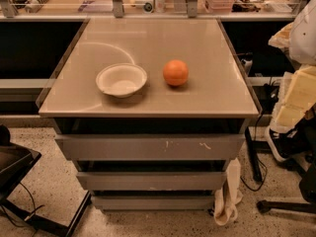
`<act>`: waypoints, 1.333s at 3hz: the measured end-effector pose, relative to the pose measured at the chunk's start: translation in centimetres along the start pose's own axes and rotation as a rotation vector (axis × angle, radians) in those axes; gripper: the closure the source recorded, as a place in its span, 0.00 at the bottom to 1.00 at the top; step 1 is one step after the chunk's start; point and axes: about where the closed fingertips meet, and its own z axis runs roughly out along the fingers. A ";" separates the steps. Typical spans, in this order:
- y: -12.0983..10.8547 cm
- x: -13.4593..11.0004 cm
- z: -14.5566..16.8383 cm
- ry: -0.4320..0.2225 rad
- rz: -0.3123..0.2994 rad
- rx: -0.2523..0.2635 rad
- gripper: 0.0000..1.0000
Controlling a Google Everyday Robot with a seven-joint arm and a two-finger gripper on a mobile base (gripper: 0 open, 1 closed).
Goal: Open middle drawer
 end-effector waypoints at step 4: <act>10.6 -1.2 16.7 -0.219 -0.089 -0.187 0.00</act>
Offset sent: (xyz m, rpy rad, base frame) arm -0.0122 0.0227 -0.1245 -0.0263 0.1430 0.1140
